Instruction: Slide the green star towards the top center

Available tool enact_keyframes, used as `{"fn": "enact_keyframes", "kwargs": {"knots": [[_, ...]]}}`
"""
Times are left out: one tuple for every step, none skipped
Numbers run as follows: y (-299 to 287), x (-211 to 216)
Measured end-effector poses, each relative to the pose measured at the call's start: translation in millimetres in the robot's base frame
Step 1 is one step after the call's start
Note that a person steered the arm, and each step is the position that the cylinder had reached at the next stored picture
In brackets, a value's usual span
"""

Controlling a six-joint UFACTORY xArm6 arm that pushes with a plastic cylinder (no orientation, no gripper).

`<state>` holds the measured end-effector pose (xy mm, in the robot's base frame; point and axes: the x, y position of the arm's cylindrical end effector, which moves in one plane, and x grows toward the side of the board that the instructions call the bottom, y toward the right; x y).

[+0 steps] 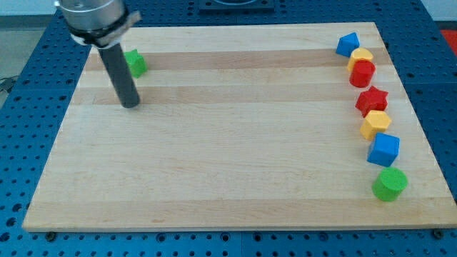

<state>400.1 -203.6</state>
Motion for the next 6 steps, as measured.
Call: {"fn": "enact_keyframes", "kwargs": {"knots": [[-23.8,-26.0],[-34.6,-63.2],[-42.4,-74.0],[-42.4,-93.7],[-25.8,-91.6],[1.4,-84.1]]}}
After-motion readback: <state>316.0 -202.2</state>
